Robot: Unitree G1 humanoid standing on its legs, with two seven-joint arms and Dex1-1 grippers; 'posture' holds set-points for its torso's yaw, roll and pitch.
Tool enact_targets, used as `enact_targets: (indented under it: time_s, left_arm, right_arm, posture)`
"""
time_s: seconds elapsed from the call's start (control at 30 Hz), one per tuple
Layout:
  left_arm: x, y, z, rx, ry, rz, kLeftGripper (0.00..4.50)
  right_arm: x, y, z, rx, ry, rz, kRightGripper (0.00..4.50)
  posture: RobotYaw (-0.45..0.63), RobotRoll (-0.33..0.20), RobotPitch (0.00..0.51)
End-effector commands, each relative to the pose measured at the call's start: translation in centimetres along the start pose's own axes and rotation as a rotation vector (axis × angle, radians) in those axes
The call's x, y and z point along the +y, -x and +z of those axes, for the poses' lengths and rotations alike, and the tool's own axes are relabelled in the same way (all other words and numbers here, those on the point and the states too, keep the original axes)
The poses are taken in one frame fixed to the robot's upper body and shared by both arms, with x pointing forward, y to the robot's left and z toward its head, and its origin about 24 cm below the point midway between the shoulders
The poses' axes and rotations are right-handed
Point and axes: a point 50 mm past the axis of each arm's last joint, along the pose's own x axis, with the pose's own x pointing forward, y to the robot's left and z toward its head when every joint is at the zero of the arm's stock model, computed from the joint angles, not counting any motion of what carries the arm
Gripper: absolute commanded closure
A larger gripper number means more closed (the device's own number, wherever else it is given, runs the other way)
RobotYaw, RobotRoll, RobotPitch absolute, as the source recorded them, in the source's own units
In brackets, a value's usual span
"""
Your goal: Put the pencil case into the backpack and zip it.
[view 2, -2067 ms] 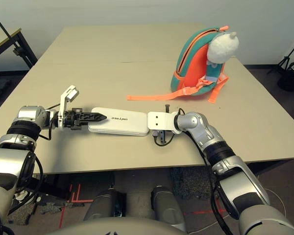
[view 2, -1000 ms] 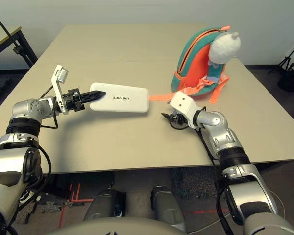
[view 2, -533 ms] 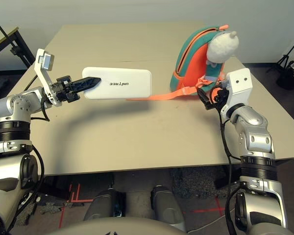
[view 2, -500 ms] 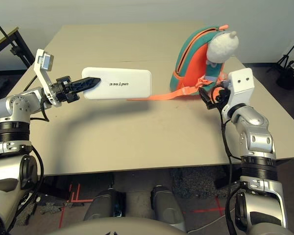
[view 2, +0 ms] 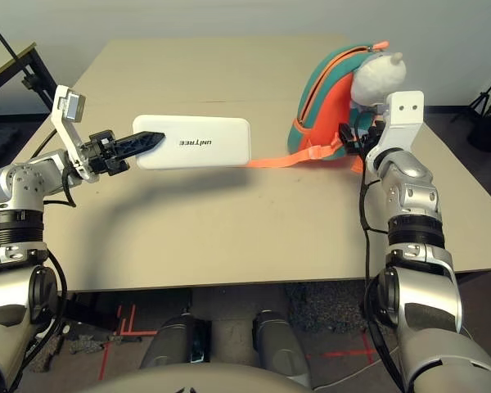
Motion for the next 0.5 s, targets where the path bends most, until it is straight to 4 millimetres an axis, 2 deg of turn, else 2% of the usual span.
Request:
enact_targets:
  time_s: [0.03, 0.1, 0.2, 0.5]
  left_arm:
    - [-0.58, 0.50, 0.49, -0.030, -0.016, -0.016, 3.25]
    - [-0.60, 0.51, 0.47, -0.032, -0.014, -0.014, 3.25]
    - [-0.62, 0.53, 0.46, -0.033, -0.012, -0.011, 3.25]
    - [-0.65, 0.63, 0.56, -0.032, -0.010, -0.004, 3.25]
  right_arm:
    - [-0.20, -0.56, 0.01, -0.005, 0.002, -0.029, 0.00]
    - [-0.27, -0.75, -0.07, -0.007, 0.000, -0.039, 0.00]
    - [-0.21, -0.96, -0.10, -0.015, 0.000, -0.042, 0.57]
    - [-0.17, -0.92, 0.37, -0.072, 0.002, -0.028, 3.91]
  posture:
    - [-0.14, 0.000, 0.000]
    - [-0.13, 0.000, 0.002]
    - [-0.13, 0.000, 0.003]
    - [-0.13, 0.000, 0.009]
